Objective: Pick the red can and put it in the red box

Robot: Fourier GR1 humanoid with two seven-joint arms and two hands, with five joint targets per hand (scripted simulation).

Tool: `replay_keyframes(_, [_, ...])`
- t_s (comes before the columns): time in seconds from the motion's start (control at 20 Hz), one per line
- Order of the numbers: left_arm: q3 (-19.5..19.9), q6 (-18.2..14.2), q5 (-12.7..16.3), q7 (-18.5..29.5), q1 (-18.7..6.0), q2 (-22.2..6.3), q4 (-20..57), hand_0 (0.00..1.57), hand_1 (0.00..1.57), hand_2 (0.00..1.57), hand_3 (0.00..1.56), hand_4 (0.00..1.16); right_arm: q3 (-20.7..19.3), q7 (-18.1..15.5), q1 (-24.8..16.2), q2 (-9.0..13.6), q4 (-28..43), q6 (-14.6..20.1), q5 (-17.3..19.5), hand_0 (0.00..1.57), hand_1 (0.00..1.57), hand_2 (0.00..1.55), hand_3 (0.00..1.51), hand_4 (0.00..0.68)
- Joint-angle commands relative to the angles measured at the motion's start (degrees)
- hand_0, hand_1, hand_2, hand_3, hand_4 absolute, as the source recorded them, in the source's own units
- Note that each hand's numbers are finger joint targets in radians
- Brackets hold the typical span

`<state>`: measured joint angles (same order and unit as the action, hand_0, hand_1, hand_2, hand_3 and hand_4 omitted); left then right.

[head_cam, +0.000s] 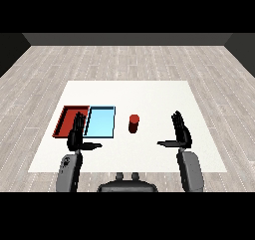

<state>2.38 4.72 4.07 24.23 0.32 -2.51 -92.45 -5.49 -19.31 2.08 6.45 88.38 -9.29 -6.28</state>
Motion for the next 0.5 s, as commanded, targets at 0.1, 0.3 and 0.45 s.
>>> replay_keyframes(0.1, [1.26,1.66,0.77,3.86,0.5,-0.52,2.66,0.0,0.0,0.0,0.0,0.0,1.65,-2.79,-3.35,-1.94,-0.14,-0.2,1.83,0.0,0.0,0.0,0.0,0.0])
replay_keyframes(0.3, [1.22,1.8,0.85,3.08,-1.17,-0.36,3.97,0.0,0.0,0.0,0.0,0.0,1.43,4.47,-1.7,-1.74,3.44,0.84,0.47,0.0,0.0,0.0,0.0,0.0])
replay_keyframes(0.45, [0.58,1.36,1.86,2.27,0.83,0.51,0.43,0.0,0.0,0.0,0.0,0.0,0.08,3.99,5.25,-1.17,-3.74,0.57,-0.07,0.0,0.0,0.0,0.0,0.0])
